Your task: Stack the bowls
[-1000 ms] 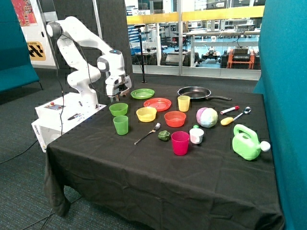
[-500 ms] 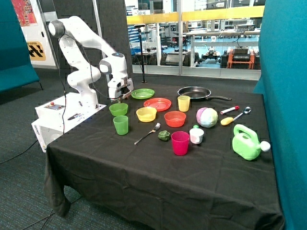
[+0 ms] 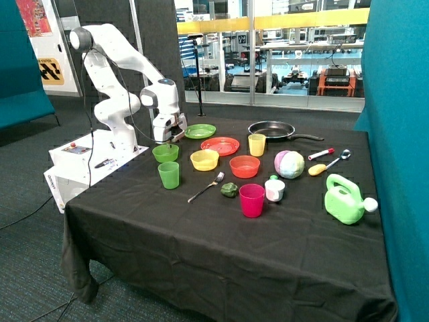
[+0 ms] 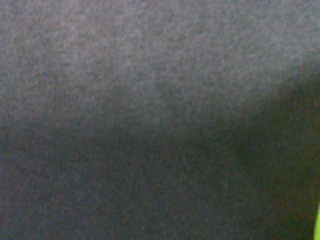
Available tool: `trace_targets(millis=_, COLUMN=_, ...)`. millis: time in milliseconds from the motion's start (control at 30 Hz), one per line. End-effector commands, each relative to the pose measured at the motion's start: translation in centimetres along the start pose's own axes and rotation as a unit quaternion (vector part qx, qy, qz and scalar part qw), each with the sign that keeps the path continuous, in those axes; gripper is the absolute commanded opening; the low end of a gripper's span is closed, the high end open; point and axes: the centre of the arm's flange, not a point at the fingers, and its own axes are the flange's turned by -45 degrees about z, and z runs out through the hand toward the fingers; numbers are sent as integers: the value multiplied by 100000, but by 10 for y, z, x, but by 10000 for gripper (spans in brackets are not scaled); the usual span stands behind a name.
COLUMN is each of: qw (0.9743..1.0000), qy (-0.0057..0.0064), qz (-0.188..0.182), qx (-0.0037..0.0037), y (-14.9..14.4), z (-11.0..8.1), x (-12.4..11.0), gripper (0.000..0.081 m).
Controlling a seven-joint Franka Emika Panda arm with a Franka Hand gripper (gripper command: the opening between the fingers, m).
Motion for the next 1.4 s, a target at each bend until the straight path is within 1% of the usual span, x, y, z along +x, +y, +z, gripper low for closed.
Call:
trace_targets(millis=0, qw=99995, qy=79, qz=972, qx=16, y=-5, z=12, x=-3, gripper=516)
trace_targets(millis=33, qw=99999, qy=79, qz=-315, qx=15, y=-5, z=13, x=-3, gripper=507)
trace_targets(millis=67, qw=99994, qy=79, qz=1076, qx=16, y=-5, z=14, x=-3, gripper=499)
trace_targets(millis=133, qw=99998, qy=79, qz=682, qx=16, y=-5, z=16, x=-3, gripper=489)
trace_targets(millis=167, qw=100000, qy=79, qz=-248, qx=15, y=-5, z=17, x=-2, gripper=483)
trace_targets(millis=200, qw=99995, qy=79, qz=1034, qx=16, y=-4, z=17, x=-2, gripper=458)
trace_targets(millis=267, qw=99993, qy=79, qz=1171, qx=16, y=-4, z=18, x=-2, gripper=420)
trace_targets(millis=333, qw=99984, qy=79, qz=1788, qx=17, y=-4, z=18, x=-2, gripper=174)
trace_targets(millis=367, qw=99981, qy=79, qz=1931, qx=17, y=-4, z=19, x=-1, gripper=87)
trace_targets(millis=400, qw=99981, qy=79, qz=1971, qx=17, y=-4, z=19, x=-1, gripper=43)
trace_targets(millis=433, qw=99979, qy=79, qz=2027, qx=17, y=-4, z=20, x=-1, gripper=22)
trace_targets(millis=600, qw=99980, qy=79, qz=2015, qx=17, y=-5, z=21, x=0, gripper=1)
trace_targets(millis=633, qw=99994, qy=79, qz=1133, qx=16, y=-6, z=21, x=1, gripper=0)
trace_targets(millis=667, qw=99982, qy=79, qz=1884, qx=17, y=-6, z=21, x=0, gripper=0)
trace_targets(millis=967, qw=99984, qy=79, qz=1766, qx=17, y=-5, z=20, x=1, gripper=0)
trace_targets(millis=1000, qw=99986, qy=79, qz=1674, qx=17, y=-5, z=20, x=1, gripper=0)
trace_targets(millis=1033, qw=99999, qy=79, qz=493, qx=16, y=-5, z=20, x=1, gripper=0)
trace_targets(millis=1067, qw=99999, qy=79, qz=493, qx=16, y=-5, z=20, x=2, gripper=0)
trace_targets(millis=1100, qw=99985, qy=79, qz=1726, qx=17, y=-4, z=20, x=1, gripper=0)
trace_targets(millis=1133, qw=99982, qy=79, qz=1895, qx=17, y=-4, z=20, x=1, gripper=0)
trace_targets(millis=1367, qw=99986, qy=79, qz=1654, qx=17, y=-3, z=14, x=1, gripper=0)
